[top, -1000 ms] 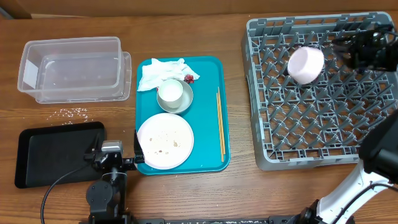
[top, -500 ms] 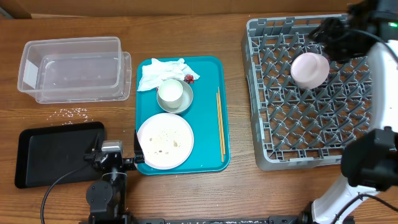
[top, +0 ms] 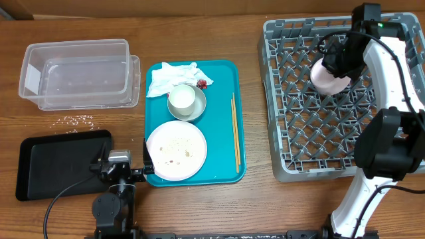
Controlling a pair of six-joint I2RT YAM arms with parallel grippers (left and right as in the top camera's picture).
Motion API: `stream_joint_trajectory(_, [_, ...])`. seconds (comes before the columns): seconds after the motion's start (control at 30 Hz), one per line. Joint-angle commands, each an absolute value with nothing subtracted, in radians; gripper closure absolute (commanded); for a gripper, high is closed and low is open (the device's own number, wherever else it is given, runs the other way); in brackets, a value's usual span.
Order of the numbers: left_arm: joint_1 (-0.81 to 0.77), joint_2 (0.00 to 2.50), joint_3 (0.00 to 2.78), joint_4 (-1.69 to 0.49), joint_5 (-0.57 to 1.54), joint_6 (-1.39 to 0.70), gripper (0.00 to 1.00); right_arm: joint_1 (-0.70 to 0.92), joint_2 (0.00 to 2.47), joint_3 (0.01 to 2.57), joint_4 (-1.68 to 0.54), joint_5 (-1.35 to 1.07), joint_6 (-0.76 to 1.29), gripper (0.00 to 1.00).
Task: Sort waste into correct bins and load items into the dishwasher
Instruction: 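Lower the pink bowl upside down into the rack and release, then move the right gripper back to the white cup on the tray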
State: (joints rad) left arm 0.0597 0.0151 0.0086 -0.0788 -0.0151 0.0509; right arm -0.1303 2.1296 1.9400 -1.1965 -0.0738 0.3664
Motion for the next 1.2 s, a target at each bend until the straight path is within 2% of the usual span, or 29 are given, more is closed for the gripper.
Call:
stream_joint_trajectory(0.0, [0.065,0.004,0.005,-0.077,-0.004,0.038,0.00,-0.139,2.128,1.943,-1.192,0.021,0.392,0.96])
stream_joint_trajectory(0.33, [0.065,0.004,0.005,-0.077,-0.004,0.038,0.00,-0.188,2.127,2.049,-1.279,0.072,0.413,0.96])
stream_joint_trajectory(0.47, [0.065,0.004,0.005,-0.077,-0.004,0.038,0.00,-0.169,2.107,2.173,-1.374,-0.084,0.362,0.96])
stream_joint_trajectory(0.57, [0.065,0.004,0.005,-0.077,-0.004,0.038,0.00,-0.121,2.079,2.217,-1.386,-0.298,0.264,0.94])
stream_joint_trajectory(0.67, [0.065,0.004,0.005,-0.077,-0.004,0.038,0.00,-0.038,2.054,2.221,-1.366,-0.478,0.189,0.85])
stream_joint_trajectory(0.7, [0.065,0.004,0.005,-0.077,-0.004,0.038,0.00,-0.004,2.054,2.221,-1.359,-0.513,0.181,0.77])
stream_joint_trajectory(0.77, [0.065,0.004,0.005,-0.077,-0.004,0.038,0.00,0.066,2.056,2.218,-1.337,-0.540,0.182,0.25])
stream_joint_trajectory(0.8, [0.065,0.004,0.005,-0.077,-0.004,0.038,0.00,0.107,2.059,2.212,-1.322,-0.537,0.181,0.18])
stream_joint_trajectory(1.03, [0.065,0.004,0.005,-0.077,-0.004,0.038,0.00,0.385,2.100,2.151,-1.161,-0.390,0.212,0.18])
stream_joint_trajectory(1.17, [0.065,0.004,0.005,-0.077,-0.004,0.038,0.00,0.553,2.139,2.131,-1.070,-0.157,0.320,0.25])
